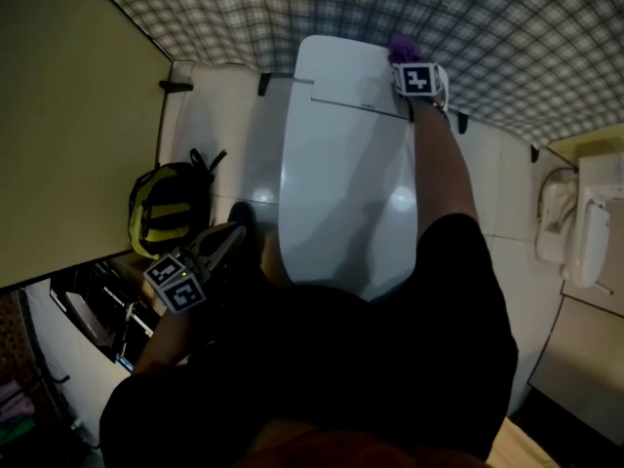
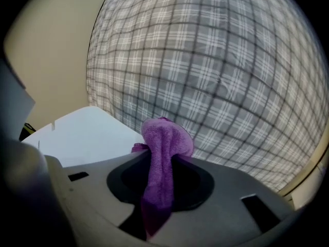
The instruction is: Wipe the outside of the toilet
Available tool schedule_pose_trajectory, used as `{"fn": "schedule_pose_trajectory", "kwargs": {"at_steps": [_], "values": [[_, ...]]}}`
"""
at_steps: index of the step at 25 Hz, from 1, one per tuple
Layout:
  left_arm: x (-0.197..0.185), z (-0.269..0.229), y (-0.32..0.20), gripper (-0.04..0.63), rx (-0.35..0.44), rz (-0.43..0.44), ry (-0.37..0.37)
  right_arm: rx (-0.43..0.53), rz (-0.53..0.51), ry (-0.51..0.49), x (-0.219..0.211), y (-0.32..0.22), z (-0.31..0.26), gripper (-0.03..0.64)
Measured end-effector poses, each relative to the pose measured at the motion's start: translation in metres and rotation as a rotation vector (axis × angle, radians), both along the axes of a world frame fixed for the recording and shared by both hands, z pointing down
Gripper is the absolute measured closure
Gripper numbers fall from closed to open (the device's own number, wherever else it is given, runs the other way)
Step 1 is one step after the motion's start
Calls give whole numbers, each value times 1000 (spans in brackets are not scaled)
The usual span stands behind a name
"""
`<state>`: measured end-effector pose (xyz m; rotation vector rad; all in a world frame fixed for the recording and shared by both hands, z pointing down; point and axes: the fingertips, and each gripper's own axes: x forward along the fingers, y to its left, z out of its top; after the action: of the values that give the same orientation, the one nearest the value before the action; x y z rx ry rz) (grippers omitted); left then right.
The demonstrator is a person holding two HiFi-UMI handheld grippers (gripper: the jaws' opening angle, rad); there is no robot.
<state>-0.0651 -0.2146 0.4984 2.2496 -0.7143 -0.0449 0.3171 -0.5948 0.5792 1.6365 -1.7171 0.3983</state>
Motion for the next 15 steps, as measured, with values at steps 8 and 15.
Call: {"fn": "schedule_pose_trajectory", "kwargs": {"at_steps": [8,15], "values": [[1,-14,22,595,84,12,-19,-16,-35,23,-17,89,12,517],[4,-24,53,595,162,33,0,-51,-78,34,-37,193,22,518]]}}
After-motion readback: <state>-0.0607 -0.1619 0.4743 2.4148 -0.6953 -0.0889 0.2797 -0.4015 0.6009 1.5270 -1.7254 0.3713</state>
